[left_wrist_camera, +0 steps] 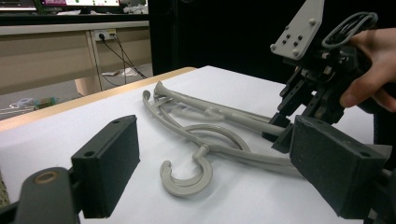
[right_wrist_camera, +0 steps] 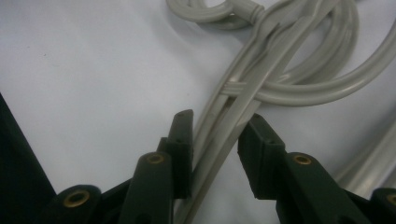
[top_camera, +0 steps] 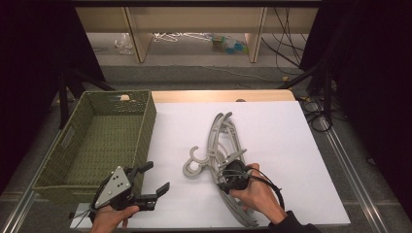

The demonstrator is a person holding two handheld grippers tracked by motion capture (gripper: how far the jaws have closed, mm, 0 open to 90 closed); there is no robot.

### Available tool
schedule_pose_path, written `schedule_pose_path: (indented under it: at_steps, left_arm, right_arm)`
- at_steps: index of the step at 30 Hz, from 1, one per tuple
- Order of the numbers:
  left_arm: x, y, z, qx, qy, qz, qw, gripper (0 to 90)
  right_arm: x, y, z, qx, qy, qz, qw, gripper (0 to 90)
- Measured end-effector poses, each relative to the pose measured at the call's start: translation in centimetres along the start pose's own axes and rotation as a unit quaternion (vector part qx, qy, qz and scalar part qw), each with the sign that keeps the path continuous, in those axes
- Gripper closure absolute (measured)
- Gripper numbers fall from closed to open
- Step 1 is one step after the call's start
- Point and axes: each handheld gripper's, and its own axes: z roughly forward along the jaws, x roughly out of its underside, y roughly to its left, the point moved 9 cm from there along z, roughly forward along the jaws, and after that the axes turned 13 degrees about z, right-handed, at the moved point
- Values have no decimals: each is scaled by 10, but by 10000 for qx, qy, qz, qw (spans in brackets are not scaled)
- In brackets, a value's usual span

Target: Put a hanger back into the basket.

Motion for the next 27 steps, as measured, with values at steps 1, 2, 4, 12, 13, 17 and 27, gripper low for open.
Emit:
schedule_pose_path:
  at_steps: [1, 2, 4, 12, 13, 17, 27]
  left_arm:
    - [0, 0, 0, -2, -3, -5, 10000, 157]
    - [0, 0, 0, -1, -8, -1, 10000, 157]
    - [0, 0, 0, -4, -13, -28, 10000, 157]
    - [0, 0, 0, 12, -9, -12, 10000, 157]
    - [0, 0, 0, 10, -8, -12, 10000, 157]
    - [0, 0, 0, 10, -9, -8, 10000, 157]
    - [0, 0, 0, -6, -7, -51, 10000, 157]
  right_arm:
    - [1, -2, -3, 4, -11, 5, 10000, 679]
    - [2, -3, -5, 18, 1, 36, 10000, 684]
    - [4, -7, -12, 13, -11, 73, 10000, 697]
    - [9, -24, -33, 174, -47, 85, 9998, 730]
    - [10, -26, -36, 220, -39, 119, 9997, 734]
    - [11, -32, -42, 246, -79, 111, 9996, 748]
    - [7, -66, -62, 496, -586, 185, 9969, 819]
